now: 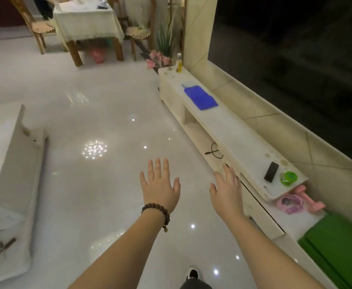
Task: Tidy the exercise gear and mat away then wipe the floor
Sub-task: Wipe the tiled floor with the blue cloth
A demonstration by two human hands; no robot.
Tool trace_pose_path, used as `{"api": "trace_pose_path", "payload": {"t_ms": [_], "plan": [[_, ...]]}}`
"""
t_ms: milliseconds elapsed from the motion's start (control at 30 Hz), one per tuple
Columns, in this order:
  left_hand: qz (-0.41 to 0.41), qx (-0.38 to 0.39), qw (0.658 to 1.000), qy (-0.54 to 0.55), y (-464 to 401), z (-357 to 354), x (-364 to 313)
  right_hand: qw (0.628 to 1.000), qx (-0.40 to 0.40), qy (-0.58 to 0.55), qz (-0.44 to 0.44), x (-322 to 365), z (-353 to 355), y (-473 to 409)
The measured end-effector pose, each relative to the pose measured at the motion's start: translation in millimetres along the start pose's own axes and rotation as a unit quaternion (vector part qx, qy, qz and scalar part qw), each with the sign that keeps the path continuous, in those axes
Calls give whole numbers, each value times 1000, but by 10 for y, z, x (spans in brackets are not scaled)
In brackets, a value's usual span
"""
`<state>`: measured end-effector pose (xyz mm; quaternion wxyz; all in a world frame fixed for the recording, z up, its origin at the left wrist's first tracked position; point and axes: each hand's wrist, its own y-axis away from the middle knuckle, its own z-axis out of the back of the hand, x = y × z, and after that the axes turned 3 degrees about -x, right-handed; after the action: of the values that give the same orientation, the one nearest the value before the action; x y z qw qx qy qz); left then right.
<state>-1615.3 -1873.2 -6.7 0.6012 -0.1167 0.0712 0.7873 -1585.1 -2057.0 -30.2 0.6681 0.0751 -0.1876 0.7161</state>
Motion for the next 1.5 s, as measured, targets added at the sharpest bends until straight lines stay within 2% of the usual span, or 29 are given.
{"api": "trace_pose_path", "payload": {"t_ms": [300,667,900,1033,1333,1500], "plan": [[53,-11,998,-14,-1377,-53,-367,998,30,-13,48,-20,-232,-1598],[75,-3,997,-4,-3436,-380,-9,995,64,2,79,432,-1056,-3579],[41,15,999,-21,-5217,-358,248,996,72,7,52,960,-1412,-5276],[13,33,999,-32,-6043,-317,256,998,57,6,33,1118,-1493,-5934],[-31,101,994,-35,-7407,-715,-62,996,78,14,-40,775,-1942,-6964],[-50,127,989,-60,-8274,-1069,-320,995,83,12,-62,448,-2318,-7842]]}}
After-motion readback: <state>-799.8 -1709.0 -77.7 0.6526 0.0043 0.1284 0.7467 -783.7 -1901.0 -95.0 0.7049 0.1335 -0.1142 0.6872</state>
